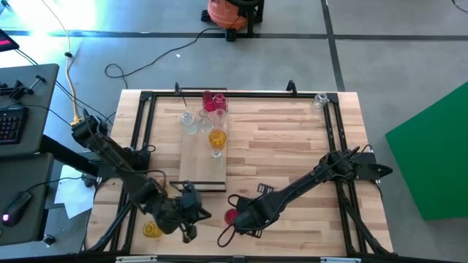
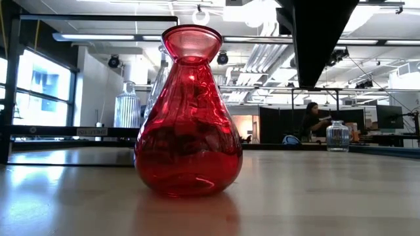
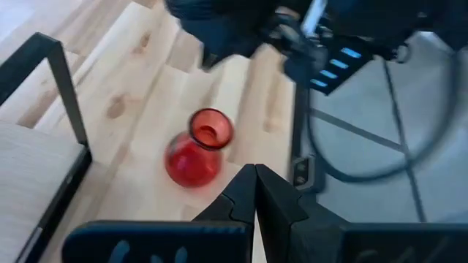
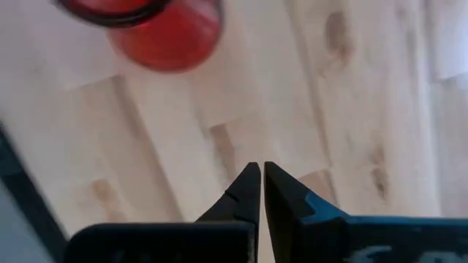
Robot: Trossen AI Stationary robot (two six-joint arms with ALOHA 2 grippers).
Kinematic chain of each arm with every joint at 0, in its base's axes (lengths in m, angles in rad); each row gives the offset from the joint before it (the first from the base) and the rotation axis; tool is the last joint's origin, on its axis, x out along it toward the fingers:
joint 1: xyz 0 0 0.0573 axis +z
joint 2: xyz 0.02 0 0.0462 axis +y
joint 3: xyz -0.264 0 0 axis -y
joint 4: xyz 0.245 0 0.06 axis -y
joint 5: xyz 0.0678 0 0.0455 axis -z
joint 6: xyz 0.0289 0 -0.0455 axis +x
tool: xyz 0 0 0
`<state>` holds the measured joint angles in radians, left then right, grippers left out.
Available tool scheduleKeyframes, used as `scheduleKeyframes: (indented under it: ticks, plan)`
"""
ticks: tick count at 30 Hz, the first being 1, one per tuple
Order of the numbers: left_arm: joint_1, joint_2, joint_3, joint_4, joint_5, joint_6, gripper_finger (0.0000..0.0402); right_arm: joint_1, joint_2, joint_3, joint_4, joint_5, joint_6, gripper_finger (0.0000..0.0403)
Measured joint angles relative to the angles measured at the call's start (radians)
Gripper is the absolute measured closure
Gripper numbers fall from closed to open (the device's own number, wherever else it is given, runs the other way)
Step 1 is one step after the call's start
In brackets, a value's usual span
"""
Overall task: Sort vases onto shelf
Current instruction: Put the red vase on the shelf aligned with the other red vase
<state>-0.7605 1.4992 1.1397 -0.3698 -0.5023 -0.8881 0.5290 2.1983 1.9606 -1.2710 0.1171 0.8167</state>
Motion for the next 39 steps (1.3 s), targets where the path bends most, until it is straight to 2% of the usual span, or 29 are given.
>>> scheduleKeyframes:
  ticks: [6, 10, 16, 21, 27, 39]
  plan:
    - [-0.067, -0.114, 0.000, -0.007, 0.002, 0.037, 0.0401, 0.011, 0.000, 0.000, 0.014, 0.062, -0.015, 0.0403]
    - [-0.092, -0.205, 0.000, -0.002, 0.007, 0.157, 0.0401, 0.017, 0.000, 0.000, 0.045, 0.077, -0.082, 0.0403]
    - [-0.067, -0.322, 0.001, -0.055, 0.163, 0.399, 0.0401, 0.017, 0.000, 0.000, 0.097, 0.094, -0.170, 0.0403]
    - [0.014, -0.393, 0.001, -0.260, 0.253, 0.516, 0.0401, 0.013, 0.000, 0.000, 0.158, 0.101, -0.277, 0.0403]
    - [0.062, -0.456, 0.001, -0.408, 0.314, 0.541, 0.0401, -0.013, 0.000, -0.010, 0.148, 0.112, -0.294, 0.0403]
    - [0.026, -0.560, 0.001, -0.437, 0.321, 0.511, 0.0401, -0.052, 0.003, -0.160, 0.354, 0.035, -0.256, 0.0403]
